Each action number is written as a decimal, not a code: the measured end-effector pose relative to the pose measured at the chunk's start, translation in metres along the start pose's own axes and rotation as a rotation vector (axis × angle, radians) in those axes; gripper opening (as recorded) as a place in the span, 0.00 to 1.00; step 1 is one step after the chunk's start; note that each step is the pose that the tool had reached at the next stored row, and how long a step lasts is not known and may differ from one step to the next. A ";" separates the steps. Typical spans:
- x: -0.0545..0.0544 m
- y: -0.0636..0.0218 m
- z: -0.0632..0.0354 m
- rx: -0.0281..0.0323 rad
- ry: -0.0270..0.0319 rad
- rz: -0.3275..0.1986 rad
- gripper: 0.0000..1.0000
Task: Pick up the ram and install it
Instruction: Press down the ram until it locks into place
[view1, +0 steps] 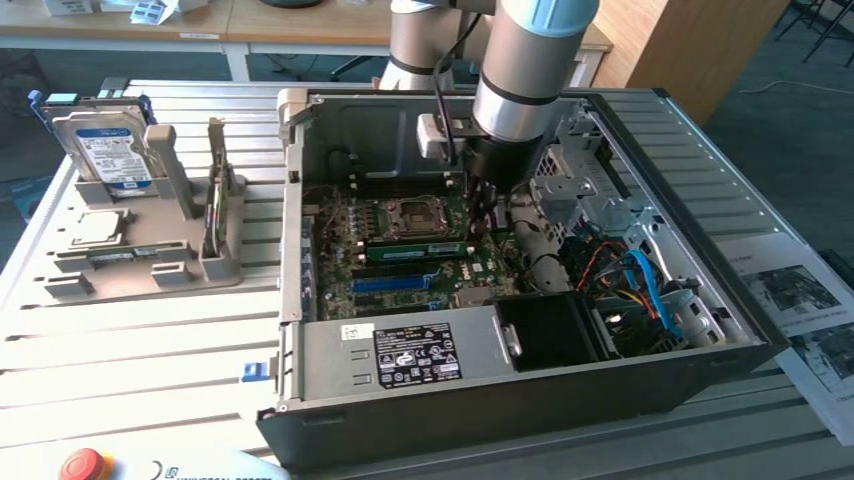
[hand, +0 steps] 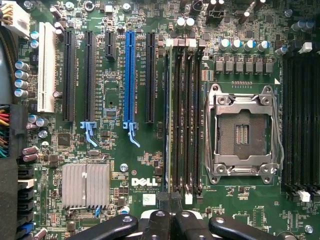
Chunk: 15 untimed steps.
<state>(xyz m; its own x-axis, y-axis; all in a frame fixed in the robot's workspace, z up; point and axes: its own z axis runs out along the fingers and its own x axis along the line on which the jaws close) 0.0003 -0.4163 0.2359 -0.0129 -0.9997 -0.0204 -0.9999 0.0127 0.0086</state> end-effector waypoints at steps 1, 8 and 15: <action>0.000 0.0000 0.0001 0.0000 -0.0001 0.000 0.10; -0.001 0.0000 0.0003 0.0000 0.0000 0.000 0.10; -0.005 0.0000 0.0009 0.0001 -0.0001 0.000 0.10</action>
<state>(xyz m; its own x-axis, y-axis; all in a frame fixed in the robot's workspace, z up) 0.0004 -0.4118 0.2352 -0.0127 -0.9997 -0.0205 -0.9999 0.0126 0.0085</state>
